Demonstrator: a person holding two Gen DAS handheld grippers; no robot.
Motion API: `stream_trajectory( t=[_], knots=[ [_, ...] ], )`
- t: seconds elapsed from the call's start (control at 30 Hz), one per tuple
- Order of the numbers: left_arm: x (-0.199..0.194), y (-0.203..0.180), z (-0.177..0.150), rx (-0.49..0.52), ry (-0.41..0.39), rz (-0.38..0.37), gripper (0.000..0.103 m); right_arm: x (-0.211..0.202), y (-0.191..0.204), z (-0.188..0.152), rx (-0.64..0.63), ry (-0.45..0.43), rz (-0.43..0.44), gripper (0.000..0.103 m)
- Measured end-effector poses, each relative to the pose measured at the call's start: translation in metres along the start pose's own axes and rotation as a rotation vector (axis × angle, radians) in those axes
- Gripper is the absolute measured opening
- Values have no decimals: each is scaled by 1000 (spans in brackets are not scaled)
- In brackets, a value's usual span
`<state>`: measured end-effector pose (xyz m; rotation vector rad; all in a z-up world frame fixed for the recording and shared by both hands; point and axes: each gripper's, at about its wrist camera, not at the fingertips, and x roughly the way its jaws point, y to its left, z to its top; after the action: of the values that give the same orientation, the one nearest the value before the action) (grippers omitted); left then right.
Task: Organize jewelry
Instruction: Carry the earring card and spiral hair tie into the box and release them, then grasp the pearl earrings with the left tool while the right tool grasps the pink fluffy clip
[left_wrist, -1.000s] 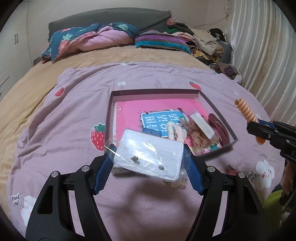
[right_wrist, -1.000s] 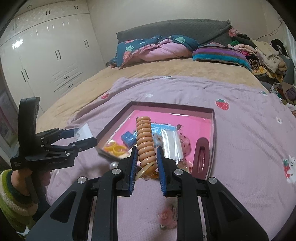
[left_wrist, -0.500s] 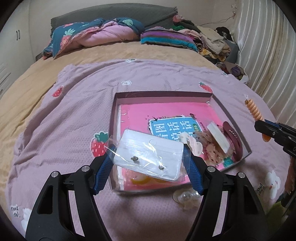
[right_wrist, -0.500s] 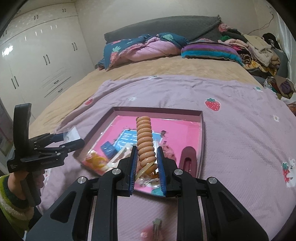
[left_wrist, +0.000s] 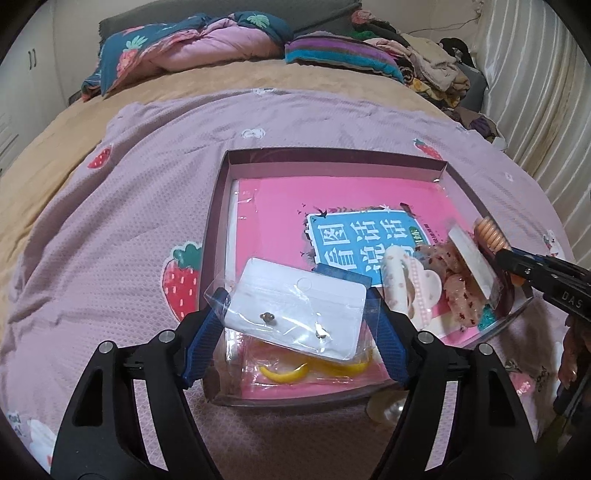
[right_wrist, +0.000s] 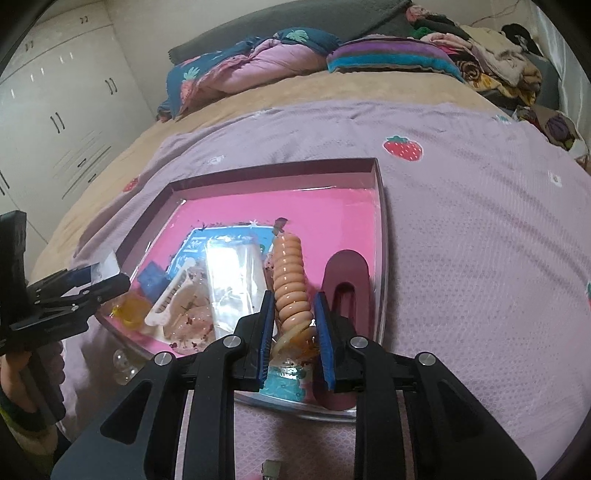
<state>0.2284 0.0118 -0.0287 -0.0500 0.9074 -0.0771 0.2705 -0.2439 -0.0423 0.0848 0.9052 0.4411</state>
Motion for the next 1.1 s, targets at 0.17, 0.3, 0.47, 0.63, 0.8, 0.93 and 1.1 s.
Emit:
stream_trajectory(
  t=[0.17, 0.3, 0.47, 0.63, 0.8, 0.93, 1.1],
  knots=[
    [-3, -2, -1, 10, -7, -4, 79, -18, 2, -4, -1, -38, 6, 55],
    [-14, -8, -7, 21, -23, -7, 86, -38, 4, -14, -13, -54, 27, 64],
    [-32, -13, -17, 27, -41, -25, 89, -55, 9, -37, -45, -32, 49, 73],
    [-41, -21, -30, 43, -29, -40, 89, -61, 16, -63, -92, 19, 54, 74],
    [-38, -29, -45, 59, 9, -54, 89, -57, 20, -85, -108, 70, 64, 74],
    [-35, -34, -56, 64, 34, -67, 89, -47, 23, -99, -130, 120, 65, 74],
    [-24, -41, -69, 62, 71, -85, 89, -35, 26, -107, -146, 141, 51, 72]
  ],
)
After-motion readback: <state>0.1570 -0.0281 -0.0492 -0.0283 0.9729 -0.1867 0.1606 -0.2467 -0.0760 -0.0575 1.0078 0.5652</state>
